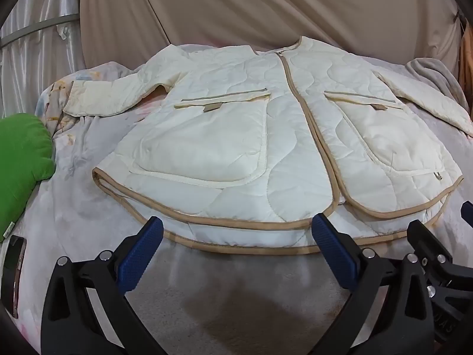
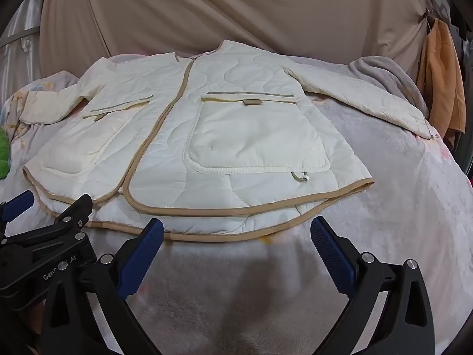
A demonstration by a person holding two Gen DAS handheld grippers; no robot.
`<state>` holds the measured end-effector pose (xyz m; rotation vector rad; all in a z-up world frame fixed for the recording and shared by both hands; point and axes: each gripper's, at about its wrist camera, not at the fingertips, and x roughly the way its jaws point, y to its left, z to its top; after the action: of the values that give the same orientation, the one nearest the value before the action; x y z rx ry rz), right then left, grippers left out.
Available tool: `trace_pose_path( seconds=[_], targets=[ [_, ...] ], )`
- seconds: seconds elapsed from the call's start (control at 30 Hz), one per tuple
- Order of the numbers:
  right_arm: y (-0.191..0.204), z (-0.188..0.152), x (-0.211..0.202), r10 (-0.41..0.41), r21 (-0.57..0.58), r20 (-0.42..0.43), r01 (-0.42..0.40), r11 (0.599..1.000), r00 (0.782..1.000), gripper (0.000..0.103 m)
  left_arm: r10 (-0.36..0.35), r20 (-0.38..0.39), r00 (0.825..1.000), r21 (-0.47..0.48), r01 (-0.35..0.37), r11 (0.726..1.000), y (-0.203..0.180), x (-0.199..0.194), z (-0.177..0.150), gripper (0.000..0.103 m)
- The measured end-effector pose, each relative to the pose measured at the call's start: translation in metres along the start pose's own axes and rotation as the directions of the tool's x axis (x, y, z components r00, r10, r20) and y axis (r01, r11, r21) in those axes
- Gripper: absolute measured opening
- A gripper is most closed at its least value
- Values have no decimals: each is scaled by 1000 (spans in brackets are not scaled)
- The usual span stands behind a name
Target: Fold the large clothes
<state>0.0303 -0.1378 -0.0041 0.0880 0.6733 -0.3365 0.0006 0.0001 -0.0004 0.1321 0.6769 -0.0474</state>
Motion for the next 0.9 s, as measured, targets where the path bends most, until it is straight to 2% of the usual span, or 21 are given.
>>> trace_pose_path(
  seconds=[0.9],
  targets=[
    [1,0,1,-3,-6,-7,3,1000,1000,98,15,2,1000,10,-16,1000,-3,1,0,98]
  ],
)
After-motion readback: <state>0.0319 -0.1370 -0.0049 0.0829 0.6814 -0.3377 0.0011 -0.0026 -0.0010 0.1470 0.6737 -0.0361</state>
